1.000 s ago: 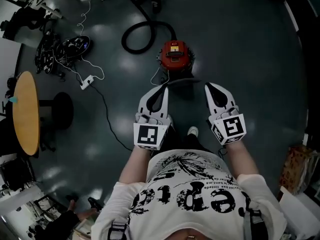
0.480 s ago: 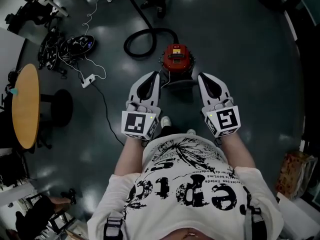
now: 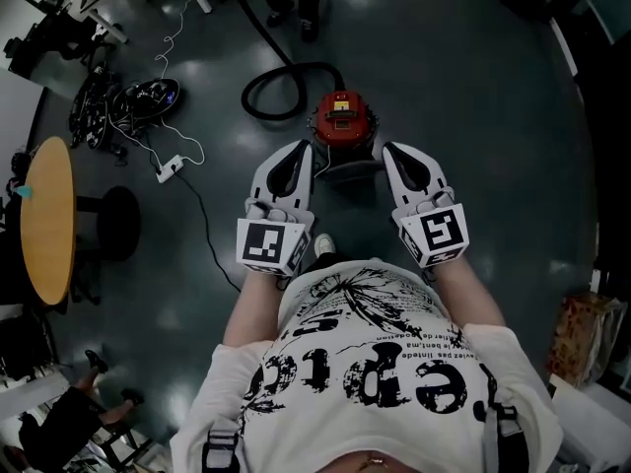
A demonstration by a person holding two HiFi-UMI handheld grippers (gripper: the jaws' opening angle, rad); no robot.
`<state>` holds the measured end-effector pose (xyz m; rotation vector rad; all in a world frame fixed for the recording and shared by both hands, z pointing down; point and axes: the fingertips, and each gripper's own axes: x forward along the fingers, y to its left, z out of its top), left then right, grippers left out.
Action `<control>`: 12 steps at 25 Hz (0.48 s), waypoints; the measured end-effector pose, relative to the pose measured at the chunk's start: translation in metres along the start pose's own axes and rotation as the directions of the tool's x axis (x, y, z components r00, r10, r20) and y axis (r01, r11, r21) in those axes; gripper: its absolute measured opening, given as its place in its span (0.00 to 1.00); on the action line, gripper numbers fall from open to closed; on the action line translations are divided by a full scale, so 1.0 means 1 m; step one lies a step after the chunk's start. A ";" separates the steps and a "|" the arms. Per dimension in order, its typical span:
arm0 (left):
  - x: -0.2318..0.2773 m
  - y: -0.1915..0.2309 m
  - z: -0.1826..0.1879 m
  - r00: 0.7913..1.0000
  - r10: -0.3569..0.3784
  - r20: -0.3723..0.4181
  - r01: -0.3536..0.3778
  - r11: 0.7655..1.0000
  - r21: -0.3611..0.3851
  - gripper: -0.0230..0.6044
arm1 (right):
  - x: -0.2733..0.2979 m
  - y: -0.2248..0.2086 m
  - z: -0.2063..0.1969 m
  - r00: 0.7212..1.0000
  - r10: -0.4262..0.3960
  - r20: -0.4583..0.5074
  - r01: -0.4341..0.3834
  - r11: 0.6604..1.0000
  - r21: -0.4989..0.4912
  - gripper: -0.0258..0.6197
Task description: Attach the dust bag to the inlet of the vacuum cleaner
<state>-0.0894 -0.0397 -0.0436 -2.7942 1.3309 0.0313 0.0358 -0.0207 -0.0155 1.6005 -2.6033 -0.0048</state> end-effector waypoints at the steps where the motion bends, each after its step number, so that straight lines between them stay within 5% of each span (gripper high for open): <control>1: 0.000 0.000 -0.001 1.000 0.000 -0.002 0.000 1.000 -0.003 0.04 | 0.000 0.000 -0.001 1.000 0.000 -0.002 0.000 1.000 -0.001 0.04; 12: 0.012 -0.005 -0.014 0.999 0.020 -0.049 -0.019 1.000 0.022 0.04 | 0.001 -0.010 -0.012 0.999 0.011 -0.031 -0.012 1.000 -0.017 0.04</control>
